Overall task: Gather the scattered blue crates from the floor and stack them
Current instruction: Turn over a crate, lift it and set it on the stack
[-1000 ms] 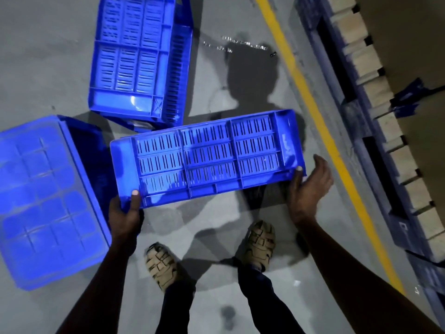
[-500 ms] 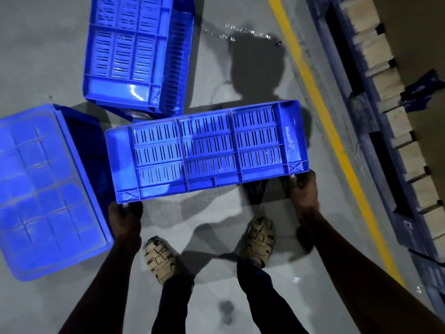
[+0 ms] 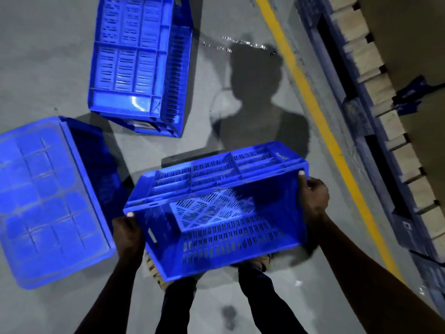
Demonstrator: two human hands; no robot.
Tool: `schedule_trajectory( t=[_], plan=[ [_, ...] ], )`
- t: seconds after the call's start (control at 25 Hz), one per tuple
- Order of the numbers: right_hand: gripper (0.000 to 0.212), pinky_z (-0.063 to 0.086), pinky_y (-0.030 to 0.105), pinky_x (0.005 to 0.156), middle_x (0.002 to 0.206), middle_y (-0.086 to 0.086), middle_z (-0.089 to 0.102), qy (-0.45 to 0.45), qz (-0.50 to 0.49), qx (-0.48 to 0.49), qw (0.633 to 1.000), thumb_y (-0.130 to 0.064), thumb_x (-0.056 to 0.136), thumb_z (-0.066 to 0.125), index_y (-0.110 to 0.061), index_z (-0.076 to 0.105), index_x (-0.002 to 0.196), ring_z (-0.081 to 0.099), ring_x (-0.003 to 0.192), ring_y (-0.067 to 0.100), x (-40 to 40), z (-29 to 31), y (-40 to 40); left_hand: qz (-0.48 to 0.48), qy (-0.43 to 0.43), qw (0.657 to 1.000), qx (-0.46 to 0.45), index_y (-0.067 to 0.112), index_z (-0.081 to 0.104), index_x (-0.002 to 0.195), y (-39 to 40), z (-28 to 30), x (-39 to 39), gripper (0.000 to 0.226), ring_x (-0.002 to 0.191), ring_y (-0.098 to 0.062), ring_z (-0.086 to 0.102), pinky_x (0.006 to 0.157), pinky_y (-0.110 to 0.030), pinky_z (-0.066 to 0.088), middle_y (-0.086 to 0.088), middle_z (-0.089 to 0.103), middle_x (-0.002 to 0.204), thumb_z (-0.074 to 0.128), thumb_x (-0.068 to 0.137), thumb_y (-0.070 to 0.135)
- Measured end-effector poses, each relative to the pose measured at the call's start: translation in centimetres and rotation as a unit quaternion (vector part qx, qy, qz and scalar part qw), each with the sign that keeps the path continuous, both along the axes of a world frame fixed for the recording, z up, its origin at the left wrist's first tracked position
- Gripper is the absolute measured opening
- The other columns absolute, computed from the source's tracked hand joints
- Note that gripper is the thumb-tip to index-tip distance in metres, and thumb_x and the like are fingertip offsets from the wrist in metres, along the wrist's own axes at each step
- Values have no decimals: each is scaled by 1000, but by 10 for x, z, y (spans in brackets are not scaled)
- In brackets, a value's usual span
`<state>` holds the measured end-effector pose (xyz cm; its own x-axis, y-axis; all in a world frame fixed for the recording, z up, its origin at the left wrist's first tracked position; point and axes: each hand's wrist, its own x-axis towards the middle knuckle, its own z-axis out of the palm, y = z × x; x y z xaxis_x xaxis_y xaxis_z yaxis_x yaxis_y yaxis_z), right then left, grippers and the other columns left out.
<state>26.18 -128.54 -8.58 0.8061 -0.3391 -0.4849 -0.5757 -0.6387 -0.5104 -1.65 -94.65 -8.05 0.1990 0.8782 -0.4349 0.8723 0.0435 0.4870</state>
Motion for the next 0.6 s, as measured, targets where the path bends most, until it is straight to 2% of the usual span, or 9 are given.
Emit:
schedule_trajectory(
  t=[0.08,0.2,0.24,0.28,0.36,0.48,0.56,0.6],
  plan=[
    [51,47,36,82,99,16,71,14,35,-14,999,-56,89,58,-8,68,103,65,99,35,-7,-14,0,40,17,999,-19,-2,46,98,2,-25,-13,43,97,-47,58,81,-53,44,-36,57,102,38,104,41],
    [32,36,25,72,100,12,67,-11,122,1,992,-33,94,62,-6,64,111,61,94,24,0,-27,7,64,39,995,-59,7,56,98,26,-103,-56,76,89,-44,66,75,-57,55,-26,66,92,33,87,78],
    [30,34,21,72,102,12,67,-24,154,18,988,-28,94,63,-4,63,113,58,92,19,7,-32,13,62,35,995,-70,10,59,98,40,-135,-75,81,86,-42,69,72,-57,56,-21,68,89,34,81,85],
    [31,34,17,72,104,12,67,-33,186,31,982,-23,94,63,-3,63,117,57,92,16,14,-40,19,56,20,996,-71,12,61,99,51,-156,-84,77,84,-41,70,70,-57,57,-18,69,88,39,81,83],
    [34,38,15,77,108,11,67,-25,228,49,972,-16,92,64,-2,61,123,59,96,16,25,-59,32,44,-12,996,-76,14,61,102,58,-161,-74,57,77,-35,67,67,-56,54,-16,69,90,52,83,67],
    [41,46,17,86,117,14,66,-3,253,72,965,-7,90,64,1,56,130,60,101,17,26,-82,46,43,-37,993,-104,9,60,106,52,-143,-50,54,73,-24,54,58,-38,46,-14,61,88,60,79,56],
    [45,43,8,85,118,9,62,-15,254,81,964,-6,90,62,1,51,133,59,103,17,19,-85,50,60,-55,990,-115,8,53,116,40,-131,-42,51,82,-23,54,62,-33,44,-12,58,100,68,84,44],
    [46,43,10,87,120,9,62,-29,258,76,963,-10,90,63,0,51,133,60,105,20,13,-88,47,66,-63,989,-119,11,47,119,31,-126,-41,44,87,-21,54,69,-34,46,-10,56,107,69,88,33]
  ],
)
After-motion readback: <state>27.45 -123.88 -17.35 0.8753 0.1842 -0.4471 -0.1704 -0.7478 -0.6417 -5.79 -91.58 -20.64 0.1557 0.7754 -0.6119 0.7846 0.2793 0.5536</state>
